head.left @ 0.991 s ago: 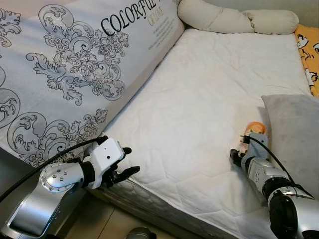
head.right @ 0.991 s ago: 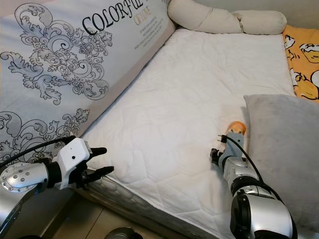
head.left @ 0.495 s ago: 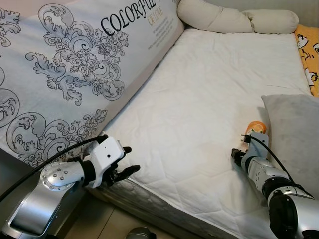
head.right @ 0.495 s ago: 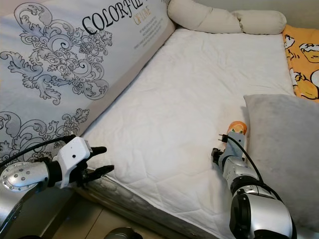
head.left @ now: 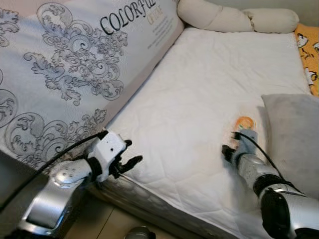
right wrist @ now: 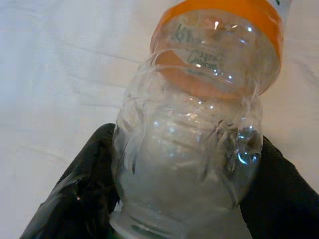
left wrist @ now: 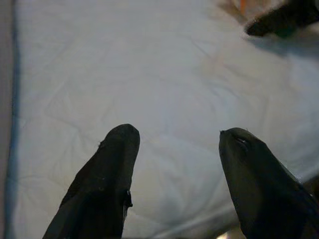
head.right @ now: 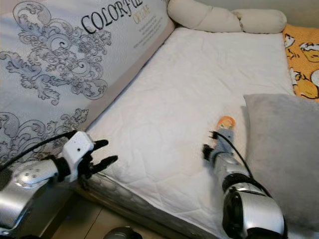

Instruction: Clean up the room

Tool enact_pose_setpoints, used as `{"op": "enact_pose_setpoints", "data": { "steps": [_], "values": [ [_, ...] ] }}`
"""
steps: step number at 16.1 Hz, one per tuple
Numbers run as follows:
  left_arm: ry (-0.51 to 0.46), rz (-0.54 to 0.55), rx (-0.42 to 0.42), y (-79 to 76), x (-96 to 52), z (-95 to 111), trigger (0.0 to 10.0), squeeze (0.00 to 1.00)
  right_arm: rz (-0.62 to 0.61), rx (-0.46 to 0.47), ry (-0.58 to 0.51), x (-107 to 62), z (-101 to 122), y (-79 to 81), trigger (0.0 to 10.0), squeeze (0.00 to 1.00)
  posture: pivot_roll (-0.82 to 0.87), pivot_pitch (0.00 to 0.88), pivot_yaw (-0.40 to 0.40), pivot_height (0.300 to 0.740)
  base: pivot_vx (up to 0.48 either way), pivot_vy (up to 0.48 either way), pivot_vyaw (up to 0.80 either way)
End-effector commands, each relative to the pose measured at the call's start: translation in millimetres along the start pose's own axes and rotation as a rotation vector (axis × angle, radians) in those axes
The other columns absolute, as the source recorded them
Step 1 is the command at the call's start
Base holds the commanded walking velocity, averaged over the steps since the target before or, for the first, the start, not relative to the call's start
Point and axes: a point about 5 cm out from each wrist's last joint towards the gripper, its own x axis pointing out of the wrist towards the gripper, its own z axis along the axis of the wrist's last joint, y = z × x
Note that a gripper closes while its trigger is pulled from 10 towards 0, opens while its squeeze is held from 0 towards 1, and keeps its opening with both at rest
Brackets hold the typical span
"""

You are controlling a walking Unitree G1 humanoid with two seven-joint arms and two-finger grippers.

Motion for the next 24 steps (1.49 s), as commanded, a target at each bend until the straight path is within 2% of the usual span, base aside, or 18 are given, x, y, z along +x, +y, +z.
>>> {"op": "enact_pose_setpoints", "data": {
  "steps": [1,2,3,8,10,12,14,15,17,18,19,21,24],
  "values": [
    [-0.007,0.053,-0.002,6.9,-0.7,0.4,10.0,0.35,0.033,-0.012,-0.047,0.4,12.7,8.2,0.0,0.00,0.20,0.000,0.093,0.740,0.000,0.000,0.00],
    [-0.033,0.157,-0.104,11.3,8.3,-3.7,10.0,0.30,0.096,-0.006,-0.079,0.2,13.2,17.1,0.0,0.00,0.13,0.000,0.100,0.740,0.000,0.000,0.00],
    [-0.041,0.221,-0.154,13.4,14.4,-6.6,10.0,0.29,0.139,0.010,-0.103,-0.4,11.9,21.6,0.0,0.00,0.11,0.000,0.097,0.740,0.000,0.000,0.00],
    [-0.077,0.304,-0.217,15.0,26.0,-9.0,10.0,0.22,0.186,-0.040,-0.138,-5.3,-9.4,21.8,0.0,0.00,0.08,0.000,0.075,0.740,0.000,0.000,0.00],
    [-0.089,0.328,-0.244,17.3,25.8,-10.2,10.0,0.19,0.195,-0.064,-0.160,-8.0,-14.1,27.0,0.0,0.00,0.09,0.000,0.068,0.740,0.000,0.000,0.00],
    [-0.098,0.367,-0.298,22.1,20.7,-14.2,10.0,0.16,0.236,-0.071,-0.243,-14.7,-9.3,43.5,0.0,0.00,0.10,0.000,0.051,0.740,0.000,0.000,0.00],
    [-0.107,0.383,-0.324,23.7,18.9,-15.8,10.0,0.15,0.254,-0.078,-0.270,-18.1,-7.0,48.8,0.0,0.00,0.11,0.000,0.047,0.740,0.000,0.000,0.00],
    [-0.103,0.407,-0.345,25.2,15.7,-19.4,10.0,0.03,0.269,-0.064,-0.330,-24.5,0.5,54.8,10.0,0.00,0.11,0.000,0.036,0.740,0.000,0.000,0.00],
    [-0.094,0.434,-0.357,26.7,13.7,-22.7,10.0,0.02,0.288,-0.032,-0.352,-28.6,4.4,57.3,10.0,0.00,0.11,0.000,0.033,0.740,0.000,0.000,0.00],
    [-0.028,0.521,-0.304,34.0,13.1,-28.7,10.0,0.00,0.326,-0.072,-0.377,-34.5,6.7,60.9,10.0,0.00,0.11,0.000,0.028,0.740,0.000,0.000,0.00],
    [-0.004,0.569,-0.265,37.6,11.9,-30.9,10.0,0.00,0.360,-0.140,-0.402,-40.9,7.9,65.4,10.0,0.00,0.11,0.000,0.025,0.740,0.000,0.000,0.80],
    [-0.023,0.556,-0.259,33.6,10.2,-31.0,10.0,0.00,0.430,-0.184,-0.400,-48.4,5.9,71.3,10.0,0.00,0.12,0.000,0.021,0.740,0.000,0.000,0.80],
    [-0.015,0.550,-0.224,29.8,8.7,-32.7,10.0,0.00,0.458,-0.189,-0.398,-53.3,5.1,72.9,10.0,0.00,0.12,0.000,0.018,0.740,0.000,0.000,0.80]
  ]
}}
